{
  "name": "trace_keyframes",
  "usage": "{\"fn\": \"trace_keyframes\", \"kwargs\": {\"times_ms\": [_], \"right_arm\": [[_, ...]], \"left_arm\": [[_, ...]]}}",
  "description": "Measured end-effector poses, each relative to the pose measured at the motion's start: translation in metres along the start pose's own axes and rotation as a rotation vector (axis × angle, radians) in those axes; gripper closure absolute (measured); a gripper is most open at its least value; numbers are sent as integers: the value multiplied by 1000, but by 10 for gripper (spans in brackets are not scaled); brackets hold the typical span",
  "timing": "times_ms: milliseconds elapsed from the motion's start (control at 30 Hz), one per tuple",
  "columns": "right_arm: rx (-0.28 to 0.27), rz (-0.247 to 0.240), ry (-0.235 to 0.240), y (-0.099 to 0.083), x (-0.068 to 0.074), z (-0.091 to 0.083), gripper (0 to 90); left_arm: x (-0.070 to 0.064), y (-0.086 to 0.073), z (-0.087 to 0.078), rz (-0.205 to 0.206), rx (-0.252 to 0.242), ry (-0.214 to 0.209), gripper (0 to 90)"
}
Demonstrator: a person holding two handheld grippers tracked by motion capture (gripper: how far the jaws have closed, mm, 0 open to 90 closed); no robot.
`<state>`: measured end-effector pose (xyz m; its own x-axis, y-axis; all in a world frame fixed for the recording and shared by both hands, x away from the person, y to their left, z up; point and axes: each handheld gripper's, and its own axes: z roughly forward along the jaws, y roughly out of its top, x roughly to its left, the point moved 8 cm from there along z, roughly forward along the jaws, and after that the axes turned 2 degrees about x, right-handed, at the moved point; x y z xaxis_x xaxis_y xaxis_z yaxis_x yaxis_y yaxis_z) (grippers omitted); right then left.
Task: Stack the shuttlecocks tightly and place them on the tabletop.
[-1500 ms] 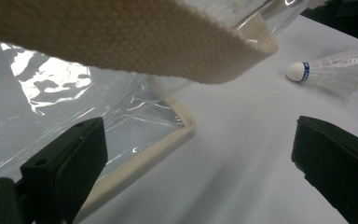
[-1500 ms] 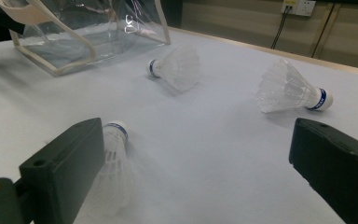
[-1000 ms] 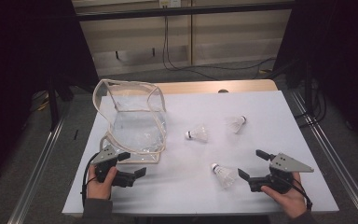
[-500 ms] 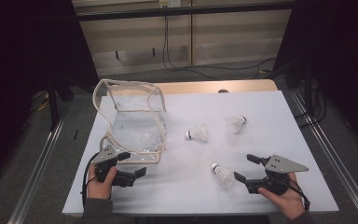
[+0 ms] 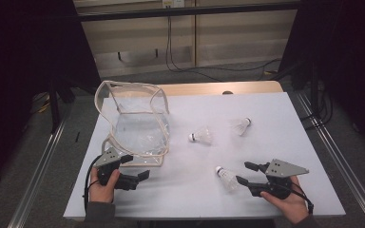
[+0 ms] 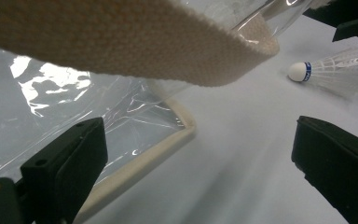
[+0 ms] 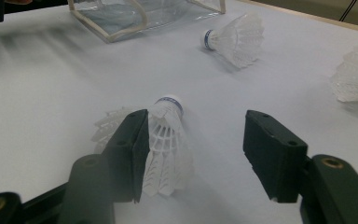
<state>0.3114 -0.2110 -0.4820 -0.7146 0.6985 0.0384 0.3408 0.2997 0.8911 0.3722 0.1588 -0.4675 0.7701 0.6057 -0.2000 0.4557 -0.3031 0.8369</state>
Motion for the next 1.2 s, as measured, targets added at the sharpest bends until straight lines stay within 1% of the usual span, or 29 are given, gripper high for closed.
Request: {"fn": "trace_keyframes", "kwargs": {"times_ms": [67, 133, 200, 233, 300, 367, 600, 633, 700, 767, 867, 967, 1000, 1067, 1200], "right_arm": [[-1, -3, 6, 0, 1, 1, 461], [6, -6, 2, 0, 1, 1, 485], [14, -7, 10, -1, 1, 2, 516], [19, -10, 5, -1, 1, 3, 526], [15, -11, 10, 0, 1, 3, 563], [15, -16, -1, 0, -1, 3, 589], [31, -24, 17, -1, 0, 5, 676], [35, -26, 14, -1, 0, 5, 699], [36, -27, 24, -1, 0, 6, 731], [49, -27, 21, -2, -1, 6, 772], [49, -8, 34, -1, -1, 7, 830], [59, -11, 44, -1, -1, 8, 895], [61, -11, 44, -1, -1, 8, 900], [47, 12, 49, 1, -1, 7, 900], [45, 7, 45, 3, -2, 7, 900]], "left_arm": [[0, 0, 0, 0, 1, -1, 35], [0, 0, 0, 3, 4, 0, 35], [-1, 0, 1, 3, 4, -2, 35], [-1, 0, 1, 3, 6, -2, 35], [-1, 0, 1, 5, 6, -4, 35], [-1, 0, 1, 4, 5, -1, 35], [-2, 0, 1, 3, 2, -6, 35], [-2, 0, 1, 4, 9, -4, 35], [-2, 0, 2, 5, 9, -6, 35], [-2, 0, 2, 5, 8, -6, 36], [-2, 0, 2, 5, 7, -5, 35], [-2, 0, 2, 3, 5, -6, 35], [-2, 0, 2, 4, 4, -7, 35], [-2, 0, 2, 5, 4, -8, 35], [-3, 0, 2, 5, 4, -8, 35]]}}
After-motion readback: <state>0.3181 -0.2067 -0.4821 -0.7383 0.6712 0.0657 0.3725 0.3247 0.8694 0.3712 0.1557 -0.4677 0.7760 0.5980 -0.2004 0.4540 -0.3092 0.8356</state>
